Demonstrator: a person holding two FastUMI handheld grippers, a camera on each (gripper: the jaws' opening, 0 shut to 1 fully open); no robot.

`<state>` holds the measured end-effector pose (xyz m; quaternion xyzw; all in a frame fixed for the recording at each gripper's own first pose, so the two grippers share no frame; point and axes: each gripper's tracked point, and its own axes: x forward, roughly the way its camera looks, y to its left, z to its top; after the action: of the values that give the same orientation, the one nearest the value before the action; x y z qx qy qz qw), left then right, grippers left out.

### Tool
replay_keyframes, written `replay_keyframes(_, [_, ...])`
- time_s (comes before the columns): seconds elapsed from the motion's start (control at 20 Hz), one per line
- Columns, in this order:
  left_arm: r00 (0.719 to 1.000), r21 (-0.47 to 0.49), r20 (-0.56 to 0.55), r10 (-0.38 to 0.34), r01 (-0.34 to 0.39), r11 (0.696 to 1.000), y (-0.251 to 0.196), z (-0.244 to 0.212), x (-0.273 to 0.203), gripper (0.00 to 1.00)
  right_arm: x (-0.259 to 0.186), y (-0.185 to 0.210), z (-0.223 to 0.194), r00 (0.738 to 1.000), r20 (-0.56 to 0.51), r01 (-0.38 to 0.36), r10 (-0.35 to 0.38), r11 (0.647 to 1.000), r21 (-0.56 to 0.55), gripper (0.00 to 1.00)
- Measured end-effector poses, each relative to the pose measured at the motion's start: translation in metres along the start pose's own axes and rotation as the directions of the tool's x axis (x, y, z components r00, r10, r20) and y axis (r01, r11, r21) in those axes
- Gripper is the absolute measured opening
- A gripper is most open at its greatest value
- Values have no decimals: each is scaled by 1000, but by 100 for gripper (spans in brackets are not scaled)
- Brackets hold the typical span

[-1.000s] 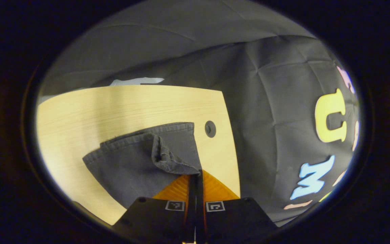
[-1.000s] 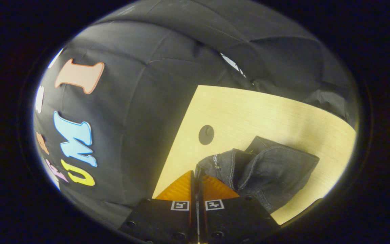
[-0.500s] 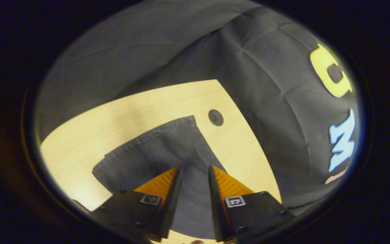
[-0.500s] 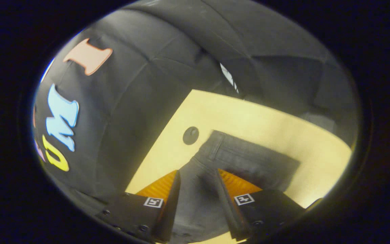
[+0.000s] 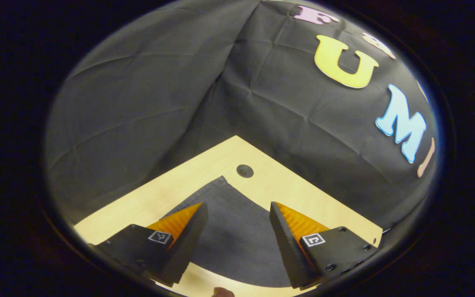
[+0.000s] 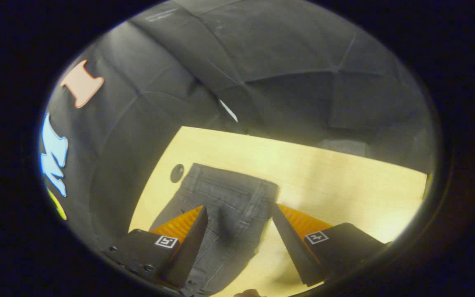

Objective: Grasp the waist and the cuffs of the jeans and fold them to make the two legs overlap; first hold the waist and fold one-third of the jeans toward the cuffs, then hold the cuffs and fold the remaining one-third in the same direction to finish folding.

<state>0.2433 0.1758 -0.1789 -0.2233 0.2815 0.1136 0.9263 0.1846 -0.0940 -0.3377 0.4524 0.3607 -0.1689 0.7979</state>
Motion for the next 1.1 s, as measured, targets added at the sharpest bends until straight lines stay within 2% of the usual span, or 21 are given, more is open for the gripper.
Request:
replay_keyframes(0.15, [1000, 47, 18, -9, 9, 999, -16, 2, -17, 99, 9, 0, 3, 1000, 28, 7, -8, 1000, 25, 95])
replay_keyframes(0.25, [1000, 74, 22, -19, 17, 997, -20, -2, -27, 99, 11, -11, 1, 999, 41, 15, -17, 999, 29, 84])
replay_keyframes(0.35, [999, 88, 36, -34, 31, 996, -24, -1, -37, 99, 4, -13, 11, 998, 69, -18, 15, 999, 42, 51])
replay_keyframes(0.45, [998, 95, 49, -49, 44, 995, -31, 2, -42, 99, -17, 10, 18, 986, 138, -88, 89, 996, -12, 18])
replay_keyframes(0.55, [996, 106, 59, -65, 58, 993, -39, 4, -43, 99, -52, 42, 22, 965, 209, -130, 161, 980, -154, 15])
replay_keyframes(0.65, [994, 118, 79, -77, 67, 991, -43, 6, -44, 99, -97, 79, 22, 931, 274, -157, 242, 942, -298, 15])
replay_keyframes(0.75, [992, 125, 94, -89, 77, 989, -47, 8, -45, 99, -144, 115, 12, 881, 328, -183, 342, 884, -430, 15])
replay_keyframes(0.85, [991, 120, 79, -105, 95, 988, -52, 3, -45, 100, -194, 150, -16, 816, 347, -214, 463, 799, -562, 15])
replay_keyframes(0.9, [991, 124, 79, -109, 99, 987, -51, 2, -45, 100, -220, 160, -37, 774, 349, -224, 529, 743, -630, 19])
replay_keyframes(0.95, [990, 130, 82, -113, 102, 986, -49, 1, -46, 99, -243, 168, -62, 743, 323, -236, 586, 681, -693, 15])
replay_keyframes(1.0, [990, 132, 81, -120, 108, 985, -46, 0, -48, 99, -269, 173, -85, 712, 285, -252, 642, 612, -749, 10])
replay_keyframes(1.1, [988, 113, 78, -136, 127, 985, -41, -2, -53, 100, -305, 177, -131, 657, 156, -320, 737, 460, -828, 14])
